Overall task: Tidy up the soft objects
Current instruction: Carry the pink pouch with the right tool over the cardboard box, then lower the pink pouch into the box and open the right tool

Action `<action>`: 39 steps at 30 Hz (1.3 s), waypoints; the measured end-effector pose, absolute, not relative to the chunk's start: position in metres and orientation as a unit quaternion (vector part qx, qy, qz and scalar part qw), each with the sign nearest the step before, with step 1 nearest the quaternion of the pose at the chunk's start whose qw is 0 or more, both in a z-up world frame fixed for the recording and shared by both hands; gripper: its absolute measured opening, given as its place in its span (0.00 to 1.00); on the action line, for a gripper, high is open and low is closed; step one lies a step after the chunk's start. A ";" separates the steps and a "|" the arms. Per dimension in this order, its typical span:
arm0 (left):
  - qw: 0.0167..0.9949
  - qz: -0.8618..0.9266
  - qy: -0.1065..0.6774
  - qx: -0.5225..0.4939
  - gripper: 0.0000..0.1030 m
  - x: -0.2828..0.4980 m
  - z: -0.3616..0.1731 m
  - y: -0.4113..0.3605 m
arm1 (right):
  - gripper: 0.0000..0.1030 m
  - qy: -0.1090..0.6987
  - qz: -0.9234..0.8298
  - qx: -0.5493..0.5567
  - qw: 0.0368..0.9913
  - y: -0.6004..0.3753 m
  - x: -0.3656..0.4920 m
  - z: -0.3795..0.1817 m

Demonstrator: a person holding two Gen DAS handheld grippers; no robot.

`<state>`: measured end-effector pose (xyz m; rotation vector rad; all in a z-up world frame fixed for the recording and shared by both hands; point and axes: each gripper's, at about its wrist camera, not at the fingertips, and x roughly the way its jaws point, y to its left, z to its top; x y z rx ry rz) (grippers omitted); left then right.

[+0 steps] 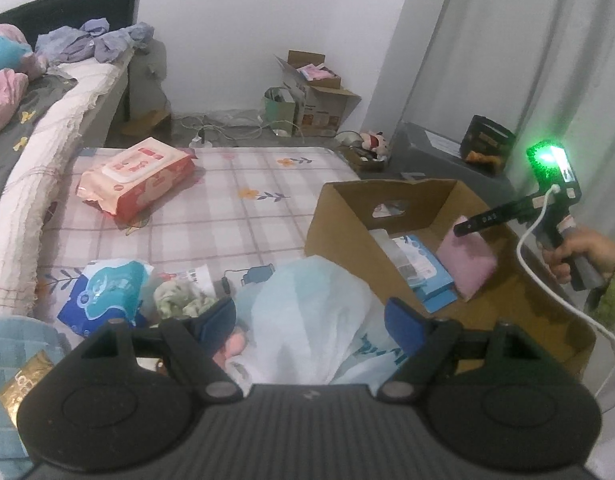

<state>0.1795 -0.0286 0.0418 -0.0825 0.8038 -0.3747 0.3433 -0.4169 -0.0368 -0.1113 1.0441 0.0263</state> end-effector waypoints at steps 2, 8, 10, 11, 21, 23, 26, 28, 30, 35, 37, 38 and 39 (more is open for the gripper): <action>0.904 -0.179 0.386 -0.038 0.80 0.177 0.042 -0.026 | 0.44 0.494 0.011 -0.047 0.868 -0.419 0.342 -0.036; 0.908 -0.168 0.382 -0.039 0.81 0.169 0.041 -0.012 | 0.44 0.484 -0.001 -0.014 0.875 -0.427 0.321 -0.028; 0.909 -0.164 0.381 -0.037 0.81 0.166 0.039 -0.008 | 0.43 0.482 -0.005 -0.005 0.876 -0.429 0.308 -0.024; 0.909 -0.163 0.382 -0.038 0.81 0.165 0.039 -0.006 | 0.43 0.481 -0.006 -0.006 0.877 -0.428 0.303 -0.023; 0.905 -0.167 0.388 -0.053 0.81 0.160 0.033 -0.001 | 0.34 0.505 -0.062 -0.063 0.859 -0.423 0.300 -0.054; 0.905 -0.167 0.388 -0.054 0.81 0.159 0.033 -0.001 | 0.33 0.502 -0.068 -0.076 0.859 -0.419 0.304 -0.060; 0.904 -0.166 0.390 -0.057 0.81 0.158 0.033 -0.001 | 0.34 0.495 -0.066 -0.088 0.862 -0.413 0.312 -0.065; 0.904 -0.166 0.390 -0.057 0.81 0.158 0.033 -0.001 | 0.34 0.500 -0.057 -0.073 0.861 -0.411 0.317 -0.068; 0.904 -0.165 0.389 -0.057 0.81 0.156 0.034 0.001 | 0.33 0.496 -0.055 -0.063 0.864 -0.409 0.317 -0.066; 0.911 -0.152 0.380 -0.051 0.84 0.151 0.034 0.011 | 0.33 0.486 -0.034 -0.037 0.873 -0.407 0.295 -0.047; 0.911 -0.152 0.380 -0.053 0.84 0.150 0.034 0.015 | 0.34 0.495 -0.027 -0.055 0.867 -0.403 0.281 -0.048; 0.911 -0.152 0.380 -0.055 0.84 0.150 0.034 0.017 | 0.34 0.504 -0.023 -0.069 0.861 -0.401 0.275 -0.050; 0.910 -0.152 0.381 -0.056 0.84 0.150 0.033 0.018 | 0.34 0.514 -0.019 -0.086 0.853 -0.398 0.271 -0.055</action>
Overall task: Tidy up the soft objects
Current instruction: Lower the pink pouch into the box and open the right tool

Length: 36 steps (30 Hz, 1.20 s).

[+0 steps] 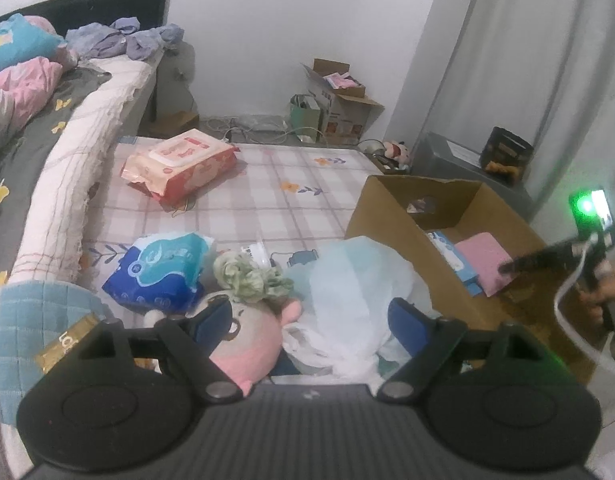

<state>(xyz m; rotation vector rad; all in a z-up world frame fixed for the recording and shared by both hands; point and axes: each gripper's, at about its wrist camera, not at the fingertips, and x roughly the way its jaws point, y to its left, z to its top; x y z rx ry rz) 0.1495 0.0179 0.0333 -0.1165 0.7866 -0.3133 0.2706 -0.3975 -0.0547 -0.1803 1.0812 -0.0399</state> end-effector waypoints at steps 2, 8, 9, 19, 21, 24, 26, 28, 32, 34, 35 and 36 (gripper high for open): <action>0.909 -0.154 0.383 -0.059 0.84 0.149 0.032 0.019 | 0.33 0.534 -0.015 -0.126 0.836 -0.391 0.265 -0.067; 0.909 -0.157 0.381 -0.064 0.84 0.146 0.032 0.022 | 0.33 0.578 -0.031 -0.166 0.798 -0.389 0.279 -0.103; 0.909 -0.157 0.381 -0.064 0.84 0.145 0.032 0.022 | 0.33 0.581 -0.032 -0.165 0.797 -0.390 0.284 -0.105; 0.909 -0.153 0.382 -0.073 0.84 0.147 0.030 0.026 | 0.33 0.558 -0.022 -0.169 0.812 -0.373 0.316 -0.096; 0.908 -0.153 0.383 -0.073 0.84 0.148 0.029 0.027 | 0.33 0.551 -0.021 -0.165 0.818 -0.373 0.316 -0.093; 0.908 -0.150 0.384 -0.075 0.84 0.148 0.029 0.030 | 0.33 0.545 -0.019 -0.150 0.824 -0.374 0.313 -0.085; 0.909 -0.148 0.382 -0.076 0.84 0.147 0.030 0.031 | 0.33 0.550 -0.012 -0.130 0.825 -0.374 0.304 -0.076; 0.910 -0.146 0.381 -0.077 0.84 0.147 0.030 0.033 | 0.33 0.551 0.009 -0.115 0.827 -0.370 0.286 -0.068; 0.910 -0.143 0.381 -0.080 0.85 0.146 0.030 0.036 | 0.33 0.561 0.033 -0.090 0.822 -0.358 0.275 -0.066; 0.911 -0.140 0.380 -0.078 0.85 0.142 0.031 0.039 | 0.33 0.561 0.032 -0.073 0.824 -0.355 0.274 -0.064; 0.913 -0.139 0.377 -0.076 0.87 0.139 0.032 0.041 | 0.34 0.560 0.033 -0.061 0.826 -0.353 0.273 -0.060; 0.916 -0.136 0.371 -0.072 0.89 0.134 0.033 0.044 | 0.34 0.553 0.037 -0.047 0.831 -0.351 0.270 -0.052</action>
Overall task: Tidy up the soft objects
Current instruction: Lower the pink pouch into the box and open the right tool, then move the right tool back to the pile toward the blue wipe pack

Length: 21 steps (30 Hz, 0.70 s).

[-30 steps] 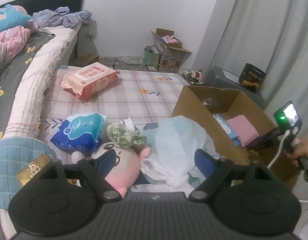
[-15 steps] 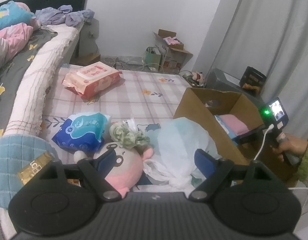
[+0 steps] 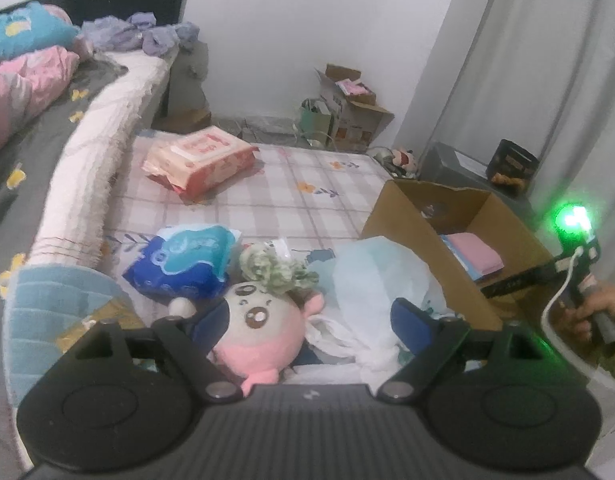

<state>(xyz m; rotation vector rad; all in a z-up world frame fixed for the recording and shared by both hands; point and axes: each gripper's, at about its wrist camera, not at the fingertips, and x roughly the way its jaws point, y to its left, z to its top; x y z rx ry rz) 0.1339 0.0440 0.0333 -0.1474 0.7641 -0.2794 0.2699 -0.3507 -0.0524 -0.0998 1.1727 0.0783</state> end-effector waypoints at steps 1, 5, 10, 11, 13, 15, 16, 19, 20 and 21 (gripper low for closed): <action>0.918 -0.132 0.366 -0.069 0.89 0.130 0.035 0.047 | 0.34 0.543 0.042 -0.037 0.838 -0.347 0.262 -0.047; 0.925 -0.125 0.352 -0.071 0.94 0.112 0.038 0.062 | 0.41 0.494 0.071 -0.010 0.867 -0.330 0.236 -0.010; 0.920 -0.140 0.357 -0.085 0.94 0.092 0.029 0.082 | 0.49 0.433 0.110 0.015 0.895 -0.300 0.197 0.034; 0.920 -0.139 0.357 -0.083 0.94 0.088 0.027 0.084 | 0.51 0.424 0.120 0.023 0.898 -0.294 0.189 0.042; 0.925 -0.133 0.350 -0.071 0.94 0.076 0.022 0.088 | 0.55 0.409 0.142 0.042 0.900 -0.280 0.178 0.048; 0.928 -0.124 0.347 -0.065 0.94 0.067 0.019 0.091 | 0.57 0.402 0.163 0.063 0.899 -0.266 0.172 0.051; 0.929 -0.121 0.344 -0.065 0.94 0.062 0.017 0.094 | 0.57 0.400 0.174 0.070 0.897 -0.260 0.169 0.050; 0.931 -0.113 0.340 -0.073 0.94 0.052 0.013 0.103 | 0.58 0.396 0.205 0.098 0.890 -0.235 0.164 0.049; 0.932 -0.107 0.338 -0.073 0.94 0.049 0.012 0.106 | 0.58 0.396 0.217 0.108 0.886 -0.227 0.164 0.046; 0.933 -0.102 0.338 -0.073 0.94 0.047 0.010 0.108 | 0.58 0.397 0.227 0.119 0.881 -0.219 0.164 0.045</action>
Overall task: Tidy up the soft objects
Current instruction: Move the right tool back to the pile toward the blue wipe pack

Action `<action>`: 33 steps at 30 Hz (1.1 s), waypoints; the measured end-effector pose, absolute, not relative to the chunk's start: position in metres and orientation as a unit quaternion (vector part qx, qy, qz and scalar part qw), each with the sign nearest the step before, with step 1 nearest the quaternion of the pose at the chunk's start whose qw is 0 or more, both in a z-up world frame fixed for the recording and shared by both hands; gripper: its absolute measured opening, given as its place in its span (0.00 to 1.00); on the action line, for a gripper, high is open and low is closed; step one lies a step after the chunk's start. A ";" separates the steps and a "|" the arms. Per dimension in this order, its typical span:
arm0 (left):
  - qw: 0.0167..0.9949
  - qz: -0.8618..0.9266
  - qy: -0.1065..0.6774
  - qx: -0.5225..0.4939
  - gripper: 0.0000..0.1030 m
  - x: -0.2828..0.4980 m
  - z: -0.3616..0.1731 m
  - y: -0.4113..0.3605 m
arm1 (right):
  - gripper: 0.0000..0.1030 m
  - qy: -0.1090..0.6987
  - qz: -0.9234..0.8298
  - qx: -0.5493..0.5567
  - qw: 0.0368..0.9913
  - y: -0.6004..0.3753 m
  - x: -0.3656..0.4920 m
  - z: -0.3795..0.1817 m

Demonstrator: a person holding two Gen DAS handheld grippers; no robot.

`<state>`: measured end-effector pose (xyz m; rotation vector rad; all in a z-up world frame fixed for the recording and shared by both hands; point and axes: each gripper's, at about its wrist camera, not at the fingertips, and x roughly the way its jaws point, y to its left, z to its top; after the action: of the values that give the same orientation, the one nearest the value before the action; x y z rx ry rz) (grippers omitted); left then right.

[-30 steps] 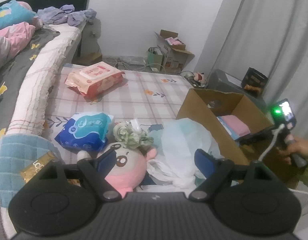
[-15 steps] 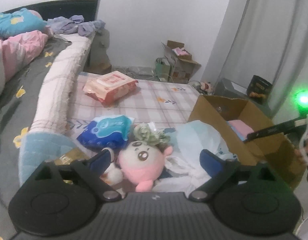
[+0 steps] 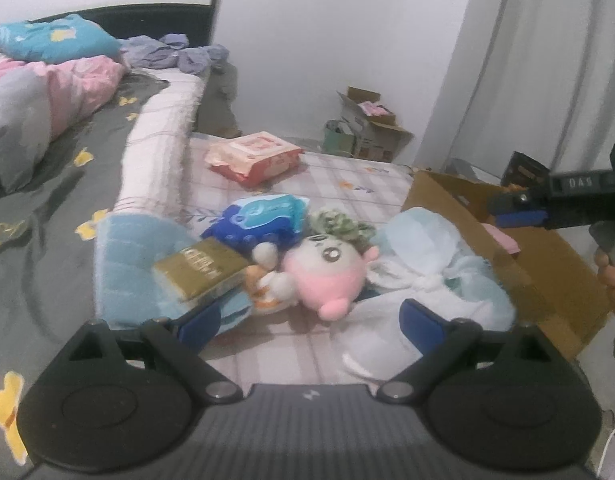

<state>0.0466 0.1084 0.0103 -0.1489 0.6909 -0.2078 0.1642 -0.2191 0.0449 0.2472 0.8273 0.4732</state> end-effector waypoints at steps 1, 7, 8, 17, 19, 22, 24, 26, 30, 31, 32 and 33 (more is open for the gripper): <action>0.933 -0.096 0.338 -0.073 0.94 0.045 0.010 0.111 | 0.58 0.401 0.238 0.128 0.875 -0.209 0.164 0.043; 0.936 -0.063 0.341 -0.069 0.94 0.039 0.005 0.125 | 0.58 0.425 0.294 0.169 0.839 -0.152 0.167 0.029; 0.935 -0.058 0.342 -0.066 0.94 0.039 0.005 0.127 | 0.58 0.428 0.302 0.173 0.834 -0.143 0.167 0.028; 0.942 -0.064 0.328 -0.033 0.94 0.063 0.014 0.123 | 0.58 0.445 0.305 0.206 0.817 -0.106 0.200 0.024; 0.940 -0.081 0.329 -0.033 0.93 0.074 0.013 0.118 | 0.58 0.451 0.301 0.217 0.812 -0.104 0.210 0.022; 0.937 -0.102 0.334 -0.031 0.89 0.089 0.009 0.106 | 0.58 0.463 0.289 0.216 0.810 -0.102 0.225 0.018; 0.935 -0.112 0.335 -0.030 0.85 0.099 0.007 0.099 | 0.55 0.471 0.287 0.211 0.807 -0.099 0.235 0.017; 0.933 -0.113 0.339 -0.036 0.81 0.113 0.005 0.095 | 0.55 0.483 0.285 0.203 0.803 -0.094 0.251 0.017; 0.922 -0.103 0.363 -0.086 0.69 0.144 -0.001 0.100 | 0.55 0.491 0.284 0.157 0.809 -0.080 0.290 0.023; 0.920 -0.096 0.369 -0.092 0.68 0.152 -0.002 0.100 | 0.55 0.496 0.284 0.142 0.808 -0.075 0.303 0.022; 0.919 -0.091 0.372 -0.094 0.67 0.159 -0.005 0.100 | 0.55 0.501 0.285 0.133 0.806 -0.071 0.316 0.020; 0.918 -0.088 0.374 -0.094 0.67 0.165 -0.007 0.101 | 0.55 0.508 0.284 0.123 0.804 -0.066 0.328 0.017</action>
<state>0.1651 0.1005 -0.0072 -0.1931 0.7701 -0.1811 0.3285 -0.0663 0.0168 0.2640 1.0876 0.6076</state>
